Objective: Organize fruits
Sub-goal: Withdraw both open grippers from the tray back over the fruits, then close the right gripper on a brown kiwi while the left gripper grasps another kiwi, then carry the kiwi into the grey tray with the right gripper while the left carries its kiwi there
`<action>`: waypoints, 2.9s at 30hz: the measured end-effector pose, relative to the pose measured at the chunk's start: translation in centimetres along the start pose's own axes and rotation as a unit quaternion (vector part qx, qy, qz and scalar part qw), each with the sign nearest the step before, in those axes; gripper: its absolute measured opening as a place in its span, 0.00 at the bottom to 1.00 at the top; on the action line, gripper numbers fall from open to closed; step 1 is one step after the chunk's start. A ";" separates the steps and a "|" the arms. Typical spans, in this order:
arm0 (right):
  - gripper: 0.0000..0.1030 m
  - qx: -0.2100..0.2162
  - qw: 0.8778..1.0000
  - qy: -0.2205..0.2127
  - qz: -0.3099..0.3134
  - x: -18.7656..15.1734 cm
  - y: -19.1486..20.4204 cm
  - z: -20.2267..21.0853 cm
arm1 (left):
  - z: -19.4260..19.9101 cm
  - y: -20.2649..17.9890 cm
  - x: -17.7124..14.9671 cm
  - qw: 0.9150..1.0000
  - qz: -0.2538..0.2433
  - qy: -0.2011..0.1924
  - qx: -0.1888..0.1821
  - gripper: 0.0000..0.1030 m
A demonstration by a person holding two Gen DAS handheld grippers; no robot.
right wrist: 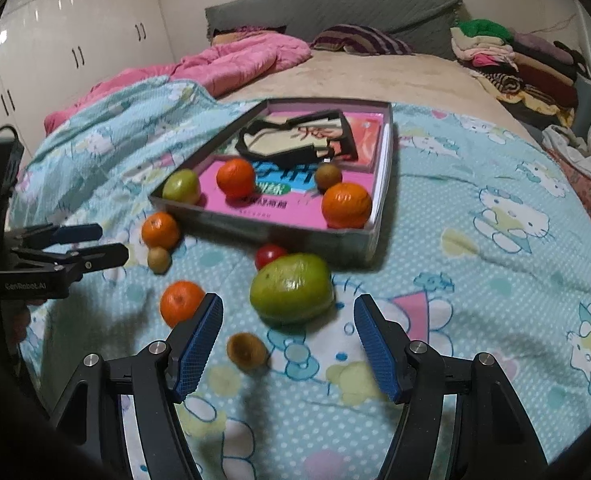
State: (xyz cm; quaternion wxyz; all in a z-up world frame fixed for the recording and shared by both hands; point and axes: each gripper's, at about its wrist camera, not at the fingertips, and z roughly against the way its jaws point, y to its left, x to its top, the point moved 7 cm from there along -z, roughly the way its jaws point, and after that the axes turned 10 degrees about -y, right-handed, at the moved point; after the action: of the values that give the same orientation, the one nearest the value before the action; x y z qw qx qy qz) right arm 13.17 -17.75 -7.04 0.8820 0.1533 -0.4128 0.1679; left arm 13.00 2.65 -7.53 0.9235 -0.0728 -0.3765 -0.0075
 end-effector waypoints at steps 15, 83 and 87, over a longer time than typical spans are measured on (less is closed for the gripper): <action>0.67 0.004 1.000 0.021 0.020 -2.0 1.4 -0.3 | -0.2 -1.0 -1.0 1.000 -0.007 0.010 -0.011 0.64; 0.23 0.042 0.999 0.026 0.001 -2.7 1.1 -1.1 | -1.0 -1.9 -1.2 0.999 0.016 0.029 -0.031 0.22; 0.23 0.042 0.999 0.017 0.001 -2.2 1.2 -0.5 | -0.5 -2.2 -0.7 0.999 0.012 0.024 -0.033 0.22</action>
State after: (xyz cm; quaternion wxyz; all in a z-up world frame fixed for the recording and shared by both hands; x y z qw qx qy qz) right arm 11.69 -16.81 -8.92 0.8813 0.1867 -0.3908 0.1889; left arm 12.66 0.39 -8.08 0.9293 -0.1074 -0.3531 -0.0105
